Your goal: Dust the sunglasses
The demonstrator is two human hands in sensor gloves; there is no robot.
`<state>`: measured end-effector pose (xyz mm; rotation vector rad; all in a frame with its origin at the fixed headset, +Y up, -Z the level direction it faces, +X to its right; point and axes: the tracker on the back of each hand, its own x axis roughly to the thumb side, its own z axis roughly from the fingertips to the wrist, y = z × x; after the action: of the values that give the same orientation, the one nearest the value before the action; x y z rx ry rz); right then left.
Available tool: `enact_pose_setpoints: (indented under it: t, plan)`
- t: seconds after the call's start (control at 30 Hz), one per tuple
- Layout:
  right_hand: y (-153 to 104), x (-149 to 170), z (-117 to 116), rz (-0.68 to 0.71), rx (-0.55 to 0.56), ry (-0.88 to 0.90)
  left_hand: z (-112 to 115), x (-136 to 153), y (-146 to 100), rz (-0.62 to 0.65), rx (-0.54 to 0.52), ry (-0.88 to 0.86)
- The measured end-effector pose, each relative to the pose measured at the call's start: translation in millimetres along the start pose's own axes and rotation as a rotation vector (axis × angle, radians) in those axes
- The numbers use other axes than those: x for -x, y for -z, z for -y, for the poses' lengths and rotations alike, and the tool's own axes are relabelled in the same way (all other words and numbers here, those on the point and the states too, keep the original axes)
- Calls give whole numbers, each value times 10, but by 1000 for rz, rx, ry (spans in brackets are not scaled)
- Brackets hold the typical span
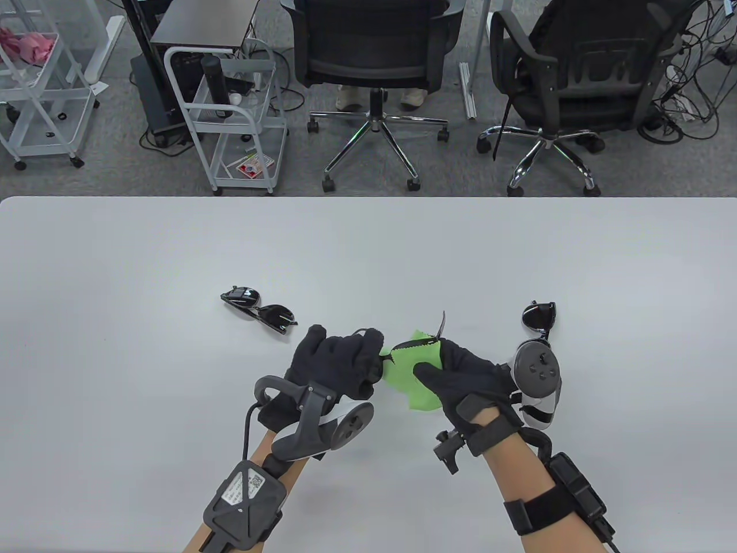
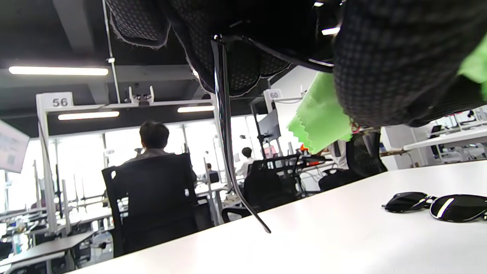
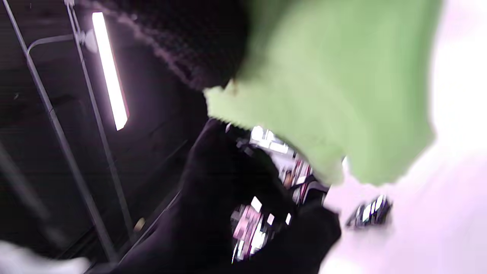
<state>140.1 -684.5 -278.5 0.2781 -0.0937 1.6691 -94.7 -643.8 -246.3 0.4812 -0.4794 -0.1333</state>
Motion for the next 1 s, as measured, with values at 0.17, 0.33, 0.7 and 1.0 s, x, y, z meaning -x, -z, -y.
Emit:
enact_pose_setpoints:
  t: [0.17, 0.33, 0.7, 1.0]
  plan:
    - [-43, -8, 71, 8, 109, -45, -36, -65, 5, 17, -18, 5]
    - [-52, 17, 65, -1, 109, 44, -47, -74, 6, 31, -24, 32]
    - [-33, 85, 68, -34, 75, 43, -26, -119, -7, 75, -7, 60]
    - [-13, 172, 60, -70, -57, 207, 2, -68, -5, 68, 9, 54]
